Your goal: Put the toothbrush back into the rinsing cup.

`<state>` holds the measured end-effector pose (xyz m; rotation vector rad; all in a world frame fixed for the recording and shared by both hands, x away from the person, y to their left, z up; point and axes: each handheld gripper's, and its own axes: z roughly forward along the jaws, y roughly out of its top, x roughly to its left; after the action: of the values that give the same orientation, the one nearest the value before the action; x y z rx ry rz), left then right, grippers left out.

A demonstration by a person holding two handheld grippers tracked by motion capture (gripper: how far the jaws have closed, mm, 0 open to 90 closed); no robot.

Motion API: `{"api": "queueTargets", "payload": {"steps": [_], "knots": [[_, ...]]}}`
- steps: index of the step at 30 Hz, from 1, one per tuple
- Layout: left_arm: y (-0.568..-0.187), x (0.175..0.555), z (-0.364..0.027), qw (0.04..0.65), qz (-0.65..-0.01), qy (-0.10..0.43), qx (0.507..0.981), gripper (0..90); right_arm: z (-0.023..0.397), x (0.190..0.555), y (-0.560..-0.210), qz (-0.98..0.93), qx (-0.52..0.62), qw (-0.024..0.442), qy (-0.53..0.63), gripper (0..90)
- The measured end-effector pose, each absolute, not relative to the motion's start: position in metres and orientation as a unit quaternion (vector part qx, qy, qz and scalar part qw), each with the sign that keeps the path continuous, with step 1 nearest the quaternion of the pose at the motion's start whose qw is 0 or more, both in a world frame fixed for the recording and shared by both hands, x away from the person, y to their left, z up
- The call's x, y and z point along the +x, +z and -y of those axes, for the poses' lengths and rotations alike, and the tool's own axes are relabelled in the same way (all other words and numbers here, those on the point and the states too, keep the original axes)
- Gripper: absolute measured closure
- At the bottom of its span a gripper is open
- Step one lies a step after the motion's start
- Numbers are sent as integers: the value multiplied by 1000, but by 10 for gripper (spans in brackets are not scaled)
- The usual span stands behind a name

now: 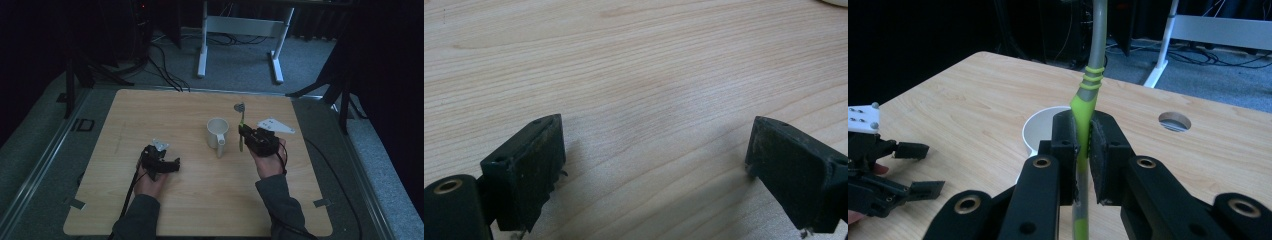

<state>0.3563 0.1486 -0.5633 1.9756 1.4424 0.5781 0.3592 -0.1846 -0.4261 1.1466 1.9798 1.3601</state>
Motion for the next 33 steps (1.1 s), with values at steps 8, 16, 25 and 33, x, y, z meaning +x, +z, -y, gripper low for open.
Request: {"api": "queueTargets", "payload": {"steps": [8, 16, 25, 33], "knots": [[-563, 356, -149, 308, -546, 219, 748, 93, 186, 363, -425, -706, 426, 229, 517, 818], [-563, 356, -149, 308, -546, 219, 748, 93, 188, 366, -425, -694, 431, 225, 531, 818], [-563, 356, -149, 308, -545, 219, 748, 93, 181, 368, -422, -693, 424, 227, 537, 818], [-563, 356, -149, 308, -545, 219, 748, 93, 176, 369, -421, -690, 422, 228, 543, 818]]}}
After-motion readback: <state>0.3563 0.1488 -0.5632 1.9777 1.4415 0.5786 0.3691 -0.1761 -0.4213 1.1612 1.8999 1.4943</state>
